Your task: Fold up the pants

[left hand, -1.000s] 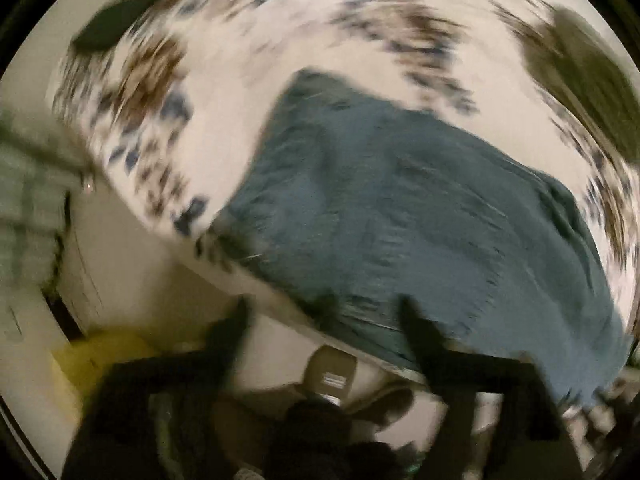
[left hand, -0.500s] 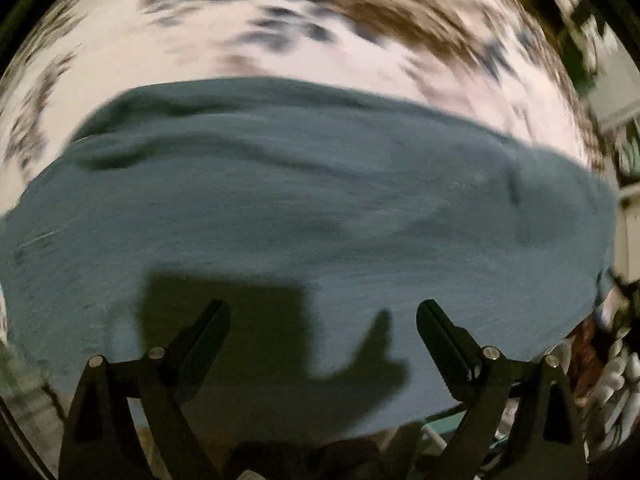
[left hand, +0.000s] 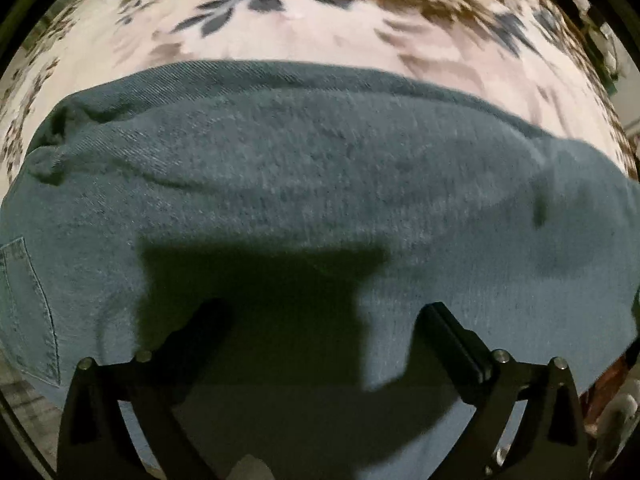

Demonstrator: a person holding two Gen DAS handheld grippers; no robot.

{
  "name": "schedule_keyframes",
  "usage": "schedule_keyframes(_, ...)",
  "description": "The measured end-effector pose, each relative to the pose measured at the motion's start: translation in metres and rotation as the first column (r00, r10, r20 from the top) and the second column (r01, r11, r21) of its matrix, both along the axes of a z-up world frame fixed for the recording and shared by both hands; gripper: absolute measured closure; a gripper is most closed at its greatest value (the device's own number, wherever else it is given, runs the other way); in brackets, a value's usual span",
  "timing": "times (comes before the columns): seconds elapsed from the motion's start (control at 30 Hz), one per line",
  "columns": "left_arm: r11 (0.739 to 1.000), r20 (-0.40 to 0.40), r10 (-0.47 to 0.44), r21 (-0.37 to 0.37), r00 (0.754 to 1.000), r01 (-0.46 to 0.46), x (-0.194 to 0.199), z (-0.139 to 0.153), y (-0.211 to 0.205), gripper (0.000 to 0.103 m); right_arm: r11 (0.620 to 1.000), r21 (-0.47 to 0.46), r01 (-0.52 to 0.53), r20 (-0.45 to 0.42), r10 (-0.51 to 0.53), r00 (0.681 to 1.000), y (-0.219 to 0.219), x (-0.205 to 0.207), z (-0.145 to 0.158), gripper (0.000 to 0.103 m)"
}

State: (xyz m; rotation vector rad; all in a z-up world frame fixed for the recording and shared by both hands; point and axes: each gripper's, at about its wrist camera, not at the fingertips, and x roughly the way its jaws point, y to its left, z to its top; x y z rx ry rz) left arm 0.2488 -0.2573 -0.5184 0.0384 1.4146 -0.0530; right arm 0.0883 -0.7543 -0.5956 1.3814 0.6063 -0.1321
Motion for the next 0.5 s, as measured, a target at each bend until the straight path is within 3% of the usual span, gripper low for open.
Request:
schedule_keyframes(0.07, 1.0, 0.029, 0.009, 0.005, 1.0, -0.009, 0.001, 0.0, 0.002, 0.0, 1.0, -0.02, -0.009, -0.021, 0.009, 1.0, 0.002, 0.011, 0.0, 0.064)
schedule_keyframes(0.1, 1.0, 0.031, 0.007, 0.009, 0.999, -0.007, 0.002, 0.001, -0.007, 0.0, 1.0, -0.025, -0.015, -0.04, 0.014, 0.999, 0.006, 0.016, 0.001, 0.087)
schedule_keyframes(0.13, 1.0, 0.024, 0.004, 0.012, 1.0, -0.004, 0.004, 0.001, -0.006, 0.0, 0.999, -0.035, -0.008, -0.05, 0.006, 0.999, 0.008, 0.019, 0.005, 0.095)
schedule_keyframes(0.27, 1.0, -0.011, 0.02, -0.011, 1.0, -0.02, 0.011, 0.013, -0.009, 0.0, 0.996, -0.093, -0.006, -0.025, 0.003, 1.0, 0.024, 0.03, 0.048, 0.096)
schedule_keyframes(0.5, 0.991, 0.05, 0.09, -0.102, 0.995, -0.084, 0.025, 0.079, 0.029, 0.0, 0.959, -0.225, -0.172, 0.015, 0.18, 0.984, 0.103, 0.069, 0.151, 0.096)
